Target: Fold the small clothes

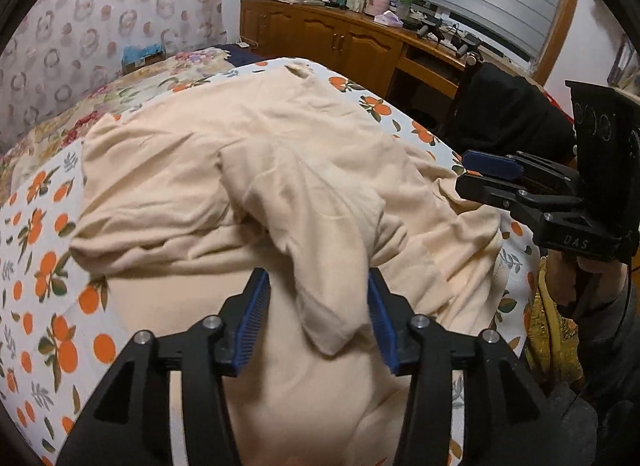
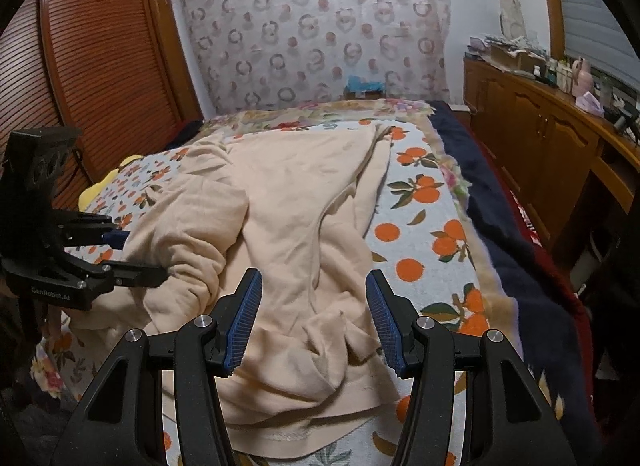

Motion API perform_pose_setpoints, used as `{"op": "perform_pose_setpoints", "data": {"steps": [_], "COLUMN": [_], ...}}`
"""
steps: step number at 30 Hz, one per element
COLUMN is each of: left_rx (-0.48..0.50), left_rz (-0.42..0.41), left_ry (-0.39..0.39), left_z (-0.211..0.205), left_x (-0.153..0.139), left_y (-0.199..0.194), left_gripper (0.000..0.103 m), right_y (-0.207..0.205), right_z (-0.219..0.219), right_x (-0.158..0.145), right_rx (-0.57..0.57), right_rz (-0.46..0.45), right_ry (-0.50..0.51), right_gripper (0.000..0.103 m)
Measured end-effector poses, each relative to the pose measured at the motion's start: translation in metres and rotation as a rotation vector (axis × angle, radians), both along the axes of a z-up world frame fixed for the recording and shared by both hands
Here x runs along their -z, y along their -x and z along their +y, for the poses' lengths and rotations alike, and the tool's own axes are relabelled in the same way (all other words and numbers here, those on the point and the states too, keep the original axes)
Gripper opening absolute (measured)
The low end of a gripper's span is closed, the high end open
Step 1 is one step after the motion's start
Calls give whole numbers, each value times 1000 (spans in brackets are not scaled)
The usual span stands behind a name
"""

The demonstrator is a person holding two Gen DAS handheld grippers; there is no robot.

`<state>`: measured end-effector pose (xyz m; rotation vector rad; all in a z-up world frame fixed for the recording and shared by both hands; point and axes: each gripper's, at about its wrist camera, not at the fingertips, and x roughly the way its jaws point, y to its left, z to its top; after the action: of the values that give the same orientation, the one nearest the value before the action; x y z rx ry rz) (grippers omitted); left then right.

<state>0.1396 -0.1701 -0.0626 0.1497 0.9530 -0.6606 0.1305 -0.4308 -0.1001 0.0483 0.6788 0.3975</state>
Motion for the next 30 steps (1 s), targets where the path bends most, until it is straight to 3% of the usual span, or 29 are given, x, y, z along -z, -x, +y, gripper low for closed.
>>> {"op": "perform_pose_setpoints", "data": {"steps": [7, 13, 22, 30], "left_rx": [-63, -187, -286, -377], "left_rz": [-45, -78, -129, -180], "left_ry": [59, 63, 73, 68], "left_z": [34, 81, 133, 160], "left_x": [-18, -21, -18, -23], "left_y": [14, 17, 22, 27], "left_gripper": [50, 50, 50, 50], "right_y": [-4, -11, -40, -77], "right_z": [10, 31, 110, 193], "right_x": [-10, -27, -49, -51], "right_rx": [-20, -79, -261, -437], "right_rz": [-13, -40, -70, -23], "right_ry": [8, 20, 100, 170], "right_gripper": [55, 55, 55, 55]}}
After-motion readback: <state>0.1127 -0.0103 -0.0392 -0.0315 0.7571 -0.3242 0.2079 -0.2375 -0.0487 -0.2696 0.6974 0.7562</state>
